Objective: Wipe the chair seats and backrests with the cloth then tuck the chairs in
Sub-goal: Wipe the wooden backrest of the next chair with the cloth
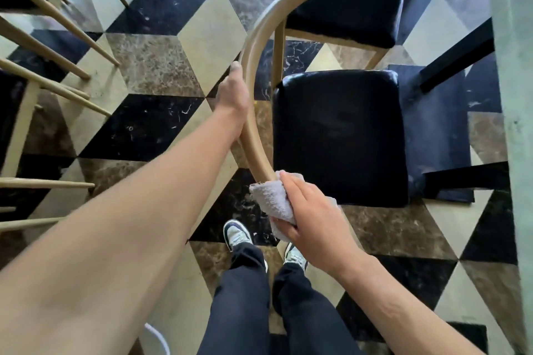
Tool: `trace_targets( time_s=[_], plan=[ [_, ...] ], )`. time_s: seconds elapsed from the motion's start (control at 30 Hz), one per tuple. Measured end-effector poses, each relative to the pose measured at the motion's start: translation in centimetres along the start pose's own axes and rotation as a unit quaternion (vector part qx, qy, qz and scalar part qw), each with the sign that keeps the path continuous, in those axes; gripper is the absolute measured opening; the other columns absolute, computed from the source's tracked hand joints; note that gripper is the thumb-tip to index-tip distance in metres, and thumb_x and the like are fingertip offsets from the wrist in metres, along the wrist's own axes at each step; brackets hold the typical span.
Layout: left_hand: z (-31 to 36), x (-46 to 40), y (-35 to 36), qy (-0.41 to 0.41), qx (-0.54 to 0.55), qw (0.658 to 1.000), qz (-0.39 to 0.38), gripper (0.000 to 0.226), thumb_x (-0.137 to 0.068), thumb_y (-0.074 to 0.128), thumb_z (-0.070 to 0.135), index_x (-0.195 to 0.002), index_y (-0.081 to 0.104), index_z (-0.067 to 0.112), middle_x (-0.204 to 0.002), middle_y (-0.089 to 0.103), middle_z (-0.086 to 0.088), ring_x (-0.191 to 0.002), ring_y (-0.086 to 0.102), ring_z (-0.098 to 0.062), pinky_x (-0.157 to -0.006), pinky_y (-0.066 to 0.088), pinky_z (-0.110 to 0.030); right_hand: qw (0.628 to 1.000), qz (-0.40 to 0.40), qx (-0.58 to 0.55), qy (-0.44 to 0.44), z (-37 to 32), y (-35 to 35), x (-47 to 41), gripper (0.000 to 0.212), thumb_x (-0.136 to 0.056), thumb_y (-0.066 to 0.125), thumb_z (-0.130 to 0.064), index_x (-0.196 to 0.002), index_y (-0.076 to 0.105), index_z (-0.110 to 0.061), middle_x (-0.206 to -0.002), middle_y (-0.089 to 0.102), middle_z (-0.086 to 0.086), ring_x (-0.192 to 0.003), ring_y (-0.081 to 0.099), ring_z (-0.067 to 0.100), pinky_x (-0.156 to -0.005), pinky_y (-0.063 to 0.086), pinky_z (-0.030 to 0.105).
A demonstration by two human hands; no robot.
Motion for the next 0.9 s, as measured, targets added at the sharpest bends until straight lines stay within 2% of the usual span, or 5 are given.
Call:
trace_targets(
  time_s=[0.1,0.3,0.67,0.77,0.9],
  plan=[
    [-1.4,-1.0,-0.3,-0.042,0.063,0.995,-0.063,0.058,-0.101,0.03,0.054,-0.115,0.062,0.007,-0.094,0.062,-0.014,-0.08,0.06,-0.028,-0.073,0.053,-0.04,0.999,0.025,0.016,0.039,-1.5,0.4,-2.3,0.079,-0.094,0.065,-0.038,-0.158,0.025,-0.014,-0.155,0.042,-0.002,-0.136,0.045,0.016,-0.102,0.04,0.026],
    [-1.8,-2.2,0.1,-0.14,0.1,0.928,-0.329,0.061,-0.096,0.031,0.052,-0.063,0.071,0.02,-0.067,0.063,-0.003,-0.062,0.061,-0.018,-0.066,0.055,-0.03,0.984,0.14,0.057,0.095,-4.4,0.0,-6.2,0.083,-0.082,0.079,-0.029,-0.149,0.04,0.001,-0.128,0.063,0.012,-0.11,0.063,0.024,-0.086,0.055,0.032],
    [-4.1,-4.0,-0.8,-0.276,0.165,0.862,-0.391,0.054,-0.088,0.039,0.054,-0.096,0.075,0.015,-0.1,0.07,-0.005,-0.097,0.065,-0.02,-0.088,0.051,-0.03,0.95,0.231,-0.003,0.207,-7.2,-3.0,-17.0,0.079,-0.094,0.063,-0.03,-0.156,0.023,0.0,-0.149,0.048,0.017,-0.137,0.046,0.028,-0.111,0.042,0.035],
    [-4.6,-3.9,-0.6,-0.3,0.196,0.852,-0.382,0.057,-0.091,0.036,0.061,-0.093,0.077,0.022,-0.094,0.073,-0.003,-0.089,0.068,-0.019,-0.075,0.055,-0.028,0.939,0.24,-0.011,0.244,-7.0,-4.6,-20.8,0.083,-0.093,0.062,-0.032,-0.157,0.017,-0.002,-0.154,0.041,0.015,-0.14,0.042,0.026,-0.11,0.038,0.032],
    [-3.5,-3.9,0.0,-0.295,0.201,0.83,-0.429,0.079,-0.088,0.031,0.08,-0.118,0.072,0.019,-0.113,0.072,-0.006,-0.101,0.067,-0.022,-0.091,0.045,-0.04,0.919,0.261,-0.029,0.294,-5.6,-7.0,-25.5,0.079,-0.094,0.062,-0.025,-0.155,0.018,0.001,-0.152,0.043,0.016,-0.131,0.05,0.03,-0.104,0.042,0.034]
  ],
)
Point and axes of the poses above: each hand's wrist, its own x-axis away from the middle knuckle, its own y-axis out of the palm, z = x × y, the point moved 6 cm from there along -x, towards the middle knuckle
